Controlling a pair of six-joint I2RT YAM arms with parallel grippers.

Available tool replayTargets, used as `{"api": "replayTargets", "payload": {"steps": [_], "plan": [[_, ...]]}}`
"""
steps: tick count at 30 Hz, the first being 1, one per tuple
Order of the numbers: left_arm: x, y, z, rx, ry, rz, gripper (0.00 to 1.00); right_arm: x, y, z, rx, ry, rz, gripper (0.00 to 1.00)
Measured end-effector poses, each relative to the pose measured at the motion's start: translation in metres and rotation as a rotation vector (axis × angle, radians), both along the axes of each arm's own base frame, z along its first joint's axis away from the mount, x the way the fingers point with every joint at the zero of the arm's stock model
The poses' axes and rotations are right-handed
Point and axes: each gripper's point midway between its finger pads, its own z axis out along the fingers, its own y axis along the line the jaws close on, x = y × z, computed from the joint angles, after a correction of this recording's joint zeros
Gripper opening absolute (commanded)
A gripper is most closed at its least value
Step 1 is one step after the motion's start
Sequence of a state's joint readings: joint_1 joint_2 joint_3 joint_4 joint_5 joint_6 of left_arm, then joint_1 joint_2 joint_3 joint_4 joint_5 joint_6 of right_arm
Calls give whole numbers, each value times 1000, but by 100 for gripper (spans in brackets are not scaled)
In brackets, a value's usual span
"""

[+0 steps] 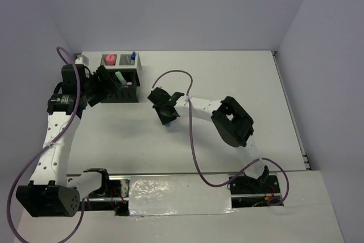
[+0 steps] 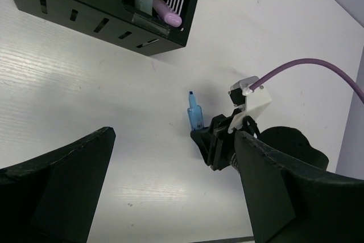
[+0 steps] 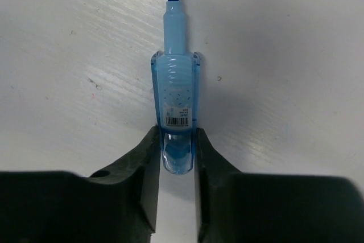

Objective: Sort the stationery into containers
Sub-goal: Pick up the pen from the center of the board, then close the pen cap on the pen.

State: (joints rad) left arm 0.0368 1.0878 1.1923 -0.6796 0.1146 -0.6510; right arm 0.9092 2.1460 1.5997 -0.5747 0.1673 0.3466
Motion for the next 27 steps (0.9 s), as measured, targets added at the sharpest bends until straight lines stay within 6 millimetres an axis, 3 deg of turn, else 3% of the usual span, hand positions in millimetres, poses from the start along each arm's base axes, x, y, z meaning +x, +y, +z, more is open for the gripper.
{"api": "replayTargets", "payload": {"steps": [4,6,8,14,17,22,27], "plan": [[2,-11,0,-45,1,-43,99,-16,-13,4,21,-4,3,0],[4,-20,4,-86,-10,-77,99,-31,-27,14,25,-1,4,0],[8,-35,10,-146,-30,-124,99,-38,-33,40,67,-26,5,0],[15,-114,39,-344,-103,-354,96,-35,-29,170,329,-224,1,0],[13,-146,57,-435,-140,-440,94,-39,-35,216,419,-292,-4,0],[15,-173,77,-507,-191,-508,88,-42,-40,260,489,-343,-3,0],[17,-198,75,-540,-181,-562,78,-42,-39,280,512,-362,-2,0]]}}
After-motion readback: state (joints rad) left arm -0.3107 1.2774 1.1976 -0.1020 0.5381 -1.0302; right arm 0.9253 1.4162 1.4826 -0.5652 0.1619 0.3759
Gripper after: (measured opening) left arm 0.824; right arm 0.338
